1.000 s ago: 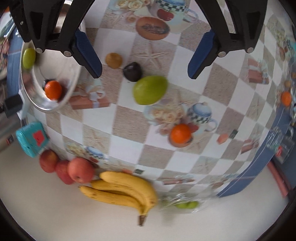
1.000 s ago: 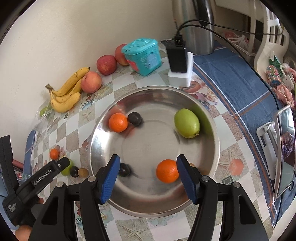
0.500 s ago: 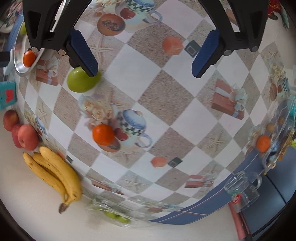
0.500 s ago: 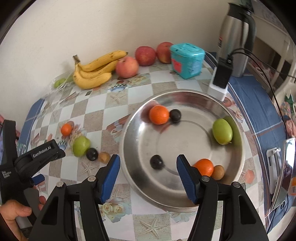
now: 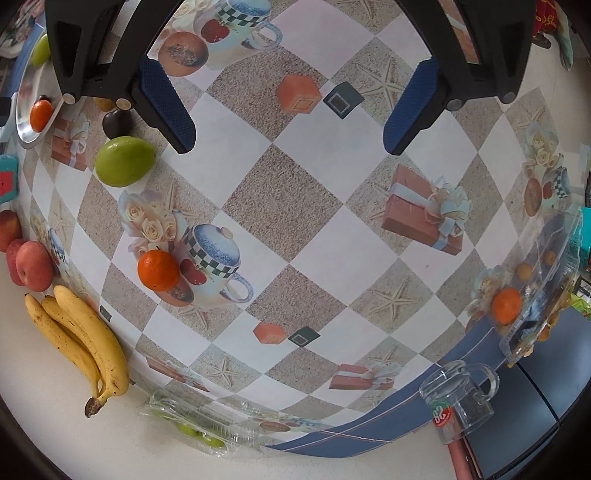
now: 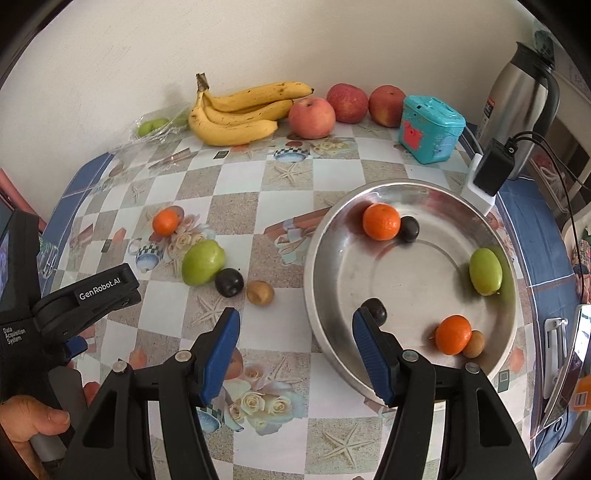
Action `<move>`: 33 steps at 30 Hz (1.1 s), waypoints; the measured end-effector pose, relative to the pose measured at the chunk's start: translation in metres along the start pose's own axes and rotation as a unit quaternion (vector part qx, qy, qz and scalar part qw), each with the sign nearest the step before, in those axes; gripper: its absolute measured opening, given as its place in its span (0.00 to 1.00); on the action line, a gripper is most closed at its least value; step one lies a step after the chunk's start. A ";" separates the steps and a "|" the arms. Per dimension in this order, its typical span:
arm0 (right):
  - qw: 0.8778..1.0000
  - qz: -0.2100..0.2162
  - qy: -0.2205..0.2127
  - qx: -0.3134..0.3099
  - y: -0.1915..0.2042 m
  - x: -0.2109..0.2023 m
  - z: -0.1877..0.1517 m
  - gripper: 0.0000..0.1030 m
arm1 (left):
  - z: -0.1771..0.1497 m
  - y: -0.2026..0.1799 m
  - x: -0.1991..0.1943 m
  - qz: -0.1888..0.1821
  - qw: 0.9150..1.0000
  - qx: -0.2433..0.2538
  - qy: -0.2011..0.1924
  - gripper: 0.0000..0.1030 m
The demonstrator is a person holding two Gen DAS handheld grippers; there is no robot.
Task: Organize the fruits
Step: 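Lift both open tools out of the bowl toward the remaining fruit, then grasp the brown kiwi with the right tool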
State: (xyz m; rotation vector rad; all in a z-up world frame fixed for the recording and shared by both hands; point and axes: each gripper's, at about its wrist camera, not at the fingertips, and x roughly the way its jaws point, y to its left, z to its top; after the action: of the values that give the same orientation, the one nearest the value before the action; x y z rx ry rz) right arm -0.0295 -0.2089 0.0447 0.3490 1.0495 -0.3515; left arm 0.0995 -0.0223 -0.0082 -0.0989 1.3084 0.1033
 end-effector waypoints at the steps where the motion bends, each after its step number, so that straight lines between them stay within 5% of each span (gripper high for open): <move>1: 1.000 -0.001 0.002 -0.003 0.002 0.001 -0.001 0.63 | 0.000 0.002 0.000 0.001 1.000 -0.001 -0.002 1.00; 9: 1.000 -0.008 0.024 -0.011 0.015 0.016 -0.005 0.75 | 0.000 0.009 -0.005 0.005 0.999 0.009 -0.031 1.00; 26: 0.999 -0.006 0.033 -0.004 0.021 0.031 -0.005 0.75 | 0.004 0.004 -0.005 -0.018 0.998 0.042 -0.041 1.00; 33: 1.000 -0.004 0.014 0.018 0.015 0.028 0.000 0.75 | 0.007 0.001 -0.004 -0.076 0.996 0.049 -0.023 1.00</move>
State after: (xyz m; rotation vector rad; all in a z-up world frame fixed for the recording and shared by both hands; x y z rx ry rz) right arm -0.0103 -0.1988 0.0215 0.3825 1.0733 -0.3731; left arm 0.1049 -0.0204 -0.0029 -0.1102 1.2527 -0.0874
